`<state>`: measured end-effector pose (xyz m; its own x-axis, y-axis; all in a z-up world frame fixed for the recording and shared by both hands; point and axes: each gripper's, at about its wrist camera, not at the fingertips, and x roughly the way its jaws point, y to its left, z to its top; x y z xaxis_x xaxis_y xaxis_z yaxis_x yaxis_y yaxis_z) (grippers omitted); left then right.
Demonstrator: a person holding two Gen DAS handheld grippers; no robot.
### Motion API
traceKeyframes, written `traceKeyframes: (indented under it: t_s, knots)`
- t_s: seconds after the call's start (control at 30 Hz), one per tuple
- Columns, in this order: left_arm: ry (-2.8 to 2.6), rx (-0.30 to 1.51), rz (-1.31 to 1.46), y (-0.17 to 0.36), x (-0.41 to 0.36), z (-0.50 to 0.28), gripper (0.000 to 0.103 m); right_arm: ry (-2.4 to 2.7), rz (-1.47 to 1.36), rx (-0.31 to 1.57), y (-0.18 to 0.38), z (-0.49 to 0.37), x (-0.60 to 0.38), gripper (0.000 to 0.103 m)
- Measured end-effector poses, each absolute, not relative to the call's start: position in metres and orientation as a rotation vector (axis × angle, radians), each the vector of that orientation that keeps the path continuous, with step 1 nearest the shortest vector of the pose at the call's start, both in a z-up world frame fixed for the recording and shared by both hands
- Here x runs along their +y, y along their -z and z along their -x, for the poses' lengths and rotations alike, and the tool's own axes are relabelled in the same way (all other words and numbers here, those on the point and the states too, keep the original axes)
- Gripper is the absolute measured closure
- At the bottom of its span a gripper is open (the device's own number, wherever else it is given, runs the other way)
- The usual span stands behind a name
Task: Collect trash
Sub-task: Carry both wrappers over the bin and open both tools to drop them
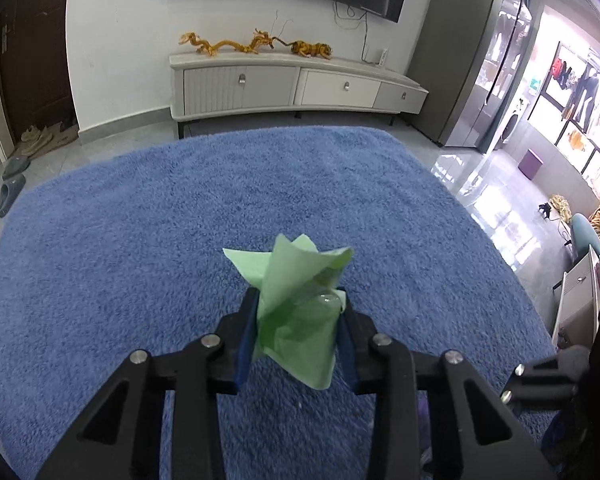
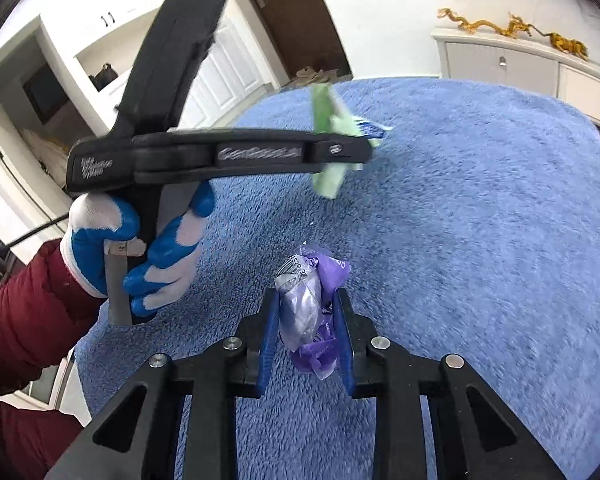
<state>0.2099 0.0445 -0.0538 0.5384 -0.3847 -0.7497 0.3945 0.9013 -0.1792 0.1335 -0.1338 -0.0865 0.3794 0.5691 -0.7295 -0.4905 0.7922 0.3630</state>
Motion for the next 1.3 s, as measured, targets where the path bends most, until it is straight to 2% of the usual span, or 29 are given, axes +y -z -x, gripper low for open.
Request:
traceKeyframes:
  t_s: [0.43,0.83,1.07,1.3]
  knots:
    - [0.522,0.744,-0.039,-0.019,0.009,-0.156,0.070,-0.427,-0.151,0.781,0.025,-0.093,-0.225,0.077]
    - [0.759,0.723,-0.123,-0.049,-0.128,-0.119,0.070,-0.077,-0.251,0.631,-0.020,-0.035,-0.360,0.076]
    - [0.880,0.814,-0.197,-0.022,-0.225,-0.112,0.069,0.075,-0.376,0.641,0.006,-0.019,-0.446,0.076]
    - [0.972,0.939,-0.265,0.022,-0.316,-0.118,0.065,0.150,-0.495,0.732,0.073,-0.030,-0.501,0.074]
